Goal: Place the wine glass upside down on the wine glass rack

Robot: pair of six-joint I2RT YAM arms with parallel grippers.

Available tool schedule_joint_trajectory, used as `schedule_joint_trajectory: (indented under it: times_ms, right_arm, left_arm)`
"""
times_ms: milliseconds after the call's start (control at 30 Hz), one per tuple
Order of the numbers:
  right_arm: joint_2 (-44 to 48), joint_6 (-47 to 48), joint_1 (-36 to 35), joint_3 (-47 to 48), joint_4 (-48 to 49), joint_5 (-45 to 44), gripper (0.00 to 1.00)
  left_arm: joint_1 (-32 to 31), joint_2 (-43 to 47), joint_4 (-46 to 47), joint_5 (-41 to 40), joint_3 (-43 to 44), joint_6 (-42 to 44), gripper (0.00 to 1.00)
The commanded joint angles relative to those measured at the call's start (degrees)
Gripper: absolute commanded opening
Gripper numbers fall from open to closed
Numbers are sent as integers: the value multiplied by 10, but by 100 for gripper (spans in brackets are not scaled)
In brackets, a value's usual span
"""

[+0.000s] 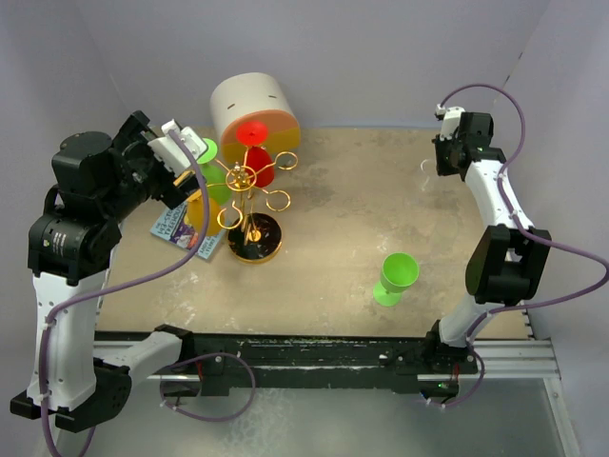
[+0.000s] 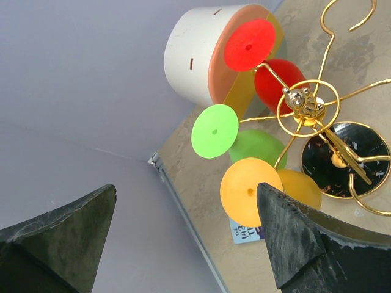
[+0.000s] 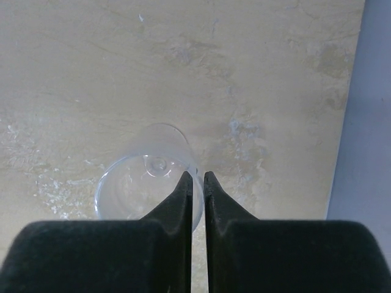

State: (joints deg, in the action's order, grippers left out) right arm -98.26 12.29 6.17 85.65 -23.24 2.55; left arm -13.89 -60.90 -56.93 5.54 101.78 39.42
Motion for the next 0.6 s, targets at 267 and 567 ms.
schedule_joint_trajectory:
  times_ms: [267,567]
  right_arm:
    - [159,25,2,-21,-27,46,0]
    - [287,26,-10,-28,-80,132,0]
  left_arm:
    - [40,22,74,35,9,-109,99]
    - [83,27,104,191,1,-219,99]
